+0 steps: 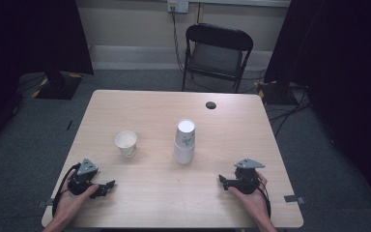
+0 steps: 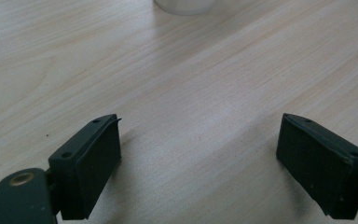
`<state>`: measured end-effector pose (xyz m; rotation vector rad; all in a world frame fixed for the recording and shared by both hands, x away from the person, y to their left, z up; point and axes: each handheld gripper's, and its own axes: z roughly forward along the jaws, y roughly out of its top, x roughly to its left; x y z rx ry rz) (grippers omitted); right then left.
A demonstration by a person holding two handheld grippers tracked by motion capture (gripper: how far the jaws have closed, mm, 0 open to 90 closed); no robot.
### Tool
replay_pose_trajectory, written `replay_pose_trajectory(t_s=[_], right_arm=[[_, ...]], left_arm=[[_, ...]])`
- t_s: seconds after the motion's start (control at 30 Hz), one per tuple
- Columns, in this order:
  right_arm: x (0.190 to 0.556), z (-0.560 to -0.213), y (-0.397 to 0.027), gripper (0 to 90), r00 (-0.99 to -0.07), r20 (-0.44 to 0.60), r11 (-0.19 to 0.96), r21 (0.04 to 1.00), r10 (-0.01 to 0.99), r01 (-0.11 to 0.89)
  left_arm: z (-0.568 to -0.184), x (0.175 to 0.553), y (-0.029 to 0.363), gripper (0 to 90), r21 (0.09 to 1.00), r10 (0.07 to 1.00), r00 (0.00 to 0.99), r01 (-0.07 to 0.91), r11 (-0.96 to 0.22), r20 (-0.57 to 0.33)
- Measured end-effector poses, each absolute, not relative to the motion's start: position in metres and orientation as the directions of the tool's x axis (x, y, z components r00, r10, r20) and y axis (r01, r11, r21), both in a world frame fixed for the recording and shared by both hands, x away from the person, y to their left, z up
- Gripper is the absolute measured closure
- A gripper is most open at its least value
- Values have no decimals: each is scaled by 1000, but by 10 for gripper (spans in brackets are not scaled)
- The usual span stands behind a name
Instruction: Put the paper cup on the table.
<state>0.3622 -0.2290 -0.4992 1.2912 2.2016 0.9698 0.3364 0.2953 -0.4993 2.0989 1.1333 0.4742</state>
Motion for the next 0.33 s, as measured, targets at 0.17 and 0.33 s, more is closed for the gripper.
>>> replay_pose_trajectory(t_s=[0.17, 0.33], right_arm=[[362, -499, -229, 165, -488, 0, 329, 738, 873, 589], [362, -499, -229, 143, -473, -6, 325, 736, 881, 595]], left_arm=[[-501, 337, 295, 88, 729, 834, 552, 571, -377, -2], [-502, 338, 294, 59, 728, 844, 537, 580, -365, -4]])
